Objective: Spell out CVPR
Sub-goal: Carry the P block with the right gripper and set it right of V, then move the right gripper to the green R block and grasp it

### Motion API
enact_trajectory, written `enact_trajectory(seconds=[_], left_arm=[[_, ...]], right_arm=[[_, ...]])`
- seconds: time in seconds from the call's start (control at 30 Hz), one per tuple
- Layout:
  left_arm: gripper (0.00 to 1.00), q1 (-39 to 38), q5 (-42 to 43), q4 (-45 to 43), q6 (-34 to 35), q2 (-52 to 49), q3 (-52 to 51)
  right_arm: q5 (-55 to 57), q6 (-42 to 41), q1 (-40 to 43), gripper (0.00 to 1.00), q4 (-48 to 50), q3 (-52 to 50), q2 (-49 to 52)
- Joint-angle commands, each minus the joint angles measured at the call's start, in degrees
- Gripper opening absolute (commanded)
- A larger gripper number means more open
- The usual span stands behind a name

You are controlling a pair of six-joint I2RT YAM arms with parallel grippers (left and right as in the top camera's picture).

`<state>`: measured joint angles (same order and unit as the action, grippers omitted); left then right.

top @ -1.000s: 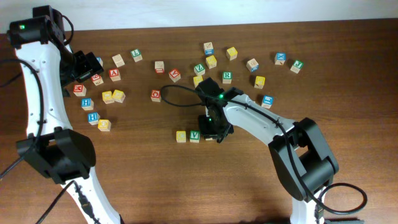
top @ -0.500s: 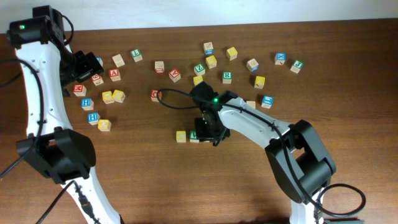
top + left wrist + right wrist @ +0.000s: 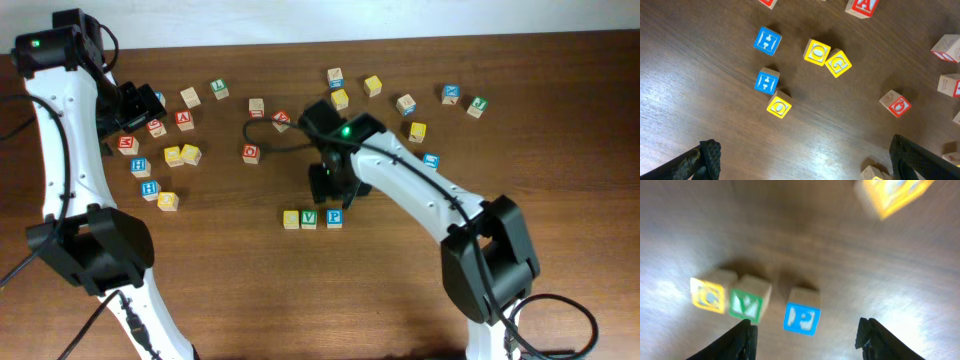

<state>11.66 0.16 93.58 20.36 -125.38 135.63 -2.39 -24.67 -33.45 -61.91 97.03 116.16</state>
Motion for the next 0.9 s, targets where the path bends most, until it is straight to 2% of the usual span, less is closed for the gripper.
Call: enact_trajectory(seconds=[0.0,0.03,0.07,0.1,0.23,0.27,0.3,0.37,0.43,0.53,0.7,0.77,0.8,0.87], left_arm=[[0.99,0.1,0.0,-0.1,-0.1,-0.3,0.2],[0.99,0.1,0.0,-0.1,-0.1,-0.3,0.2],[0.99,0.1,0.0,-0.1,-0.1,-0.3,0.2],[0.99,0.1,0.0,-0.1,-0.1,-0.3,0.2],[0.99,0.1,0.0,-0.1,-0.1,-0.3,0.2],[0.99,0.1,0.0,-0.1,-0.1,-0.3,0.2],[0.99,0.1,0.0,-0.1,-0.1,-0.3,0.2],[0.99,0.1,0.0,-0.1,-0.1,-0.3,0.2],[0.99,0.1,0.0,-0.1,-0.1,-0.3,0.2],[0.99,0.1,0.0,-0.1,-0.1,-0.3,0.2],[0.99,0.1,0.0,-0.1,-0.1,-0.3,0.2],[0.99,0.1,0.0,-0.1,-0.1,-0.3,0.2],[0.99,0.1,0.0,-0.1,-0.1,-0.3,0.2],[0.99,0.1,0.0,-0.1,-0.1,-0.3,0.2]], right_arm=[[11.7,1.0,4.3,0.79,1.7,7.0,-0.4],[15.1,3.3,6.4,0.92,6.8,7.6,-0.4],[15.1,5.8,8.3,0.95,12.0,7.2,-0.2],[14.5,6.0,10.5,0.95,16.4,7.0,0.8],[14.5,8.0,14.1,0.94,23.3,6.9,8.3],[14.4,8.0,14.8,0.89,24.7,6.9,10.8],[14.1,7.9,15.0,0.77,25.5,6.8,12.3],[11.8,8.0,15.0,0.66,26.6,6.8,14.3],[11.7,8.0,15.0,0.62,27.5,6.7,15.3],[7.1,8.0,15.0,0.62,28.2,6.7,16.1],[6.9,8.0,15.0,0.61,28.7,6.7,18.4],[6.9,8.0,15.0,0.49,29.0,6.7,18.4],[6.9,7.9,15.0,0.47,29.0,6.7,18.4],[6.9,7.9,15.0,0.38,29.1,6.7,18.4]])
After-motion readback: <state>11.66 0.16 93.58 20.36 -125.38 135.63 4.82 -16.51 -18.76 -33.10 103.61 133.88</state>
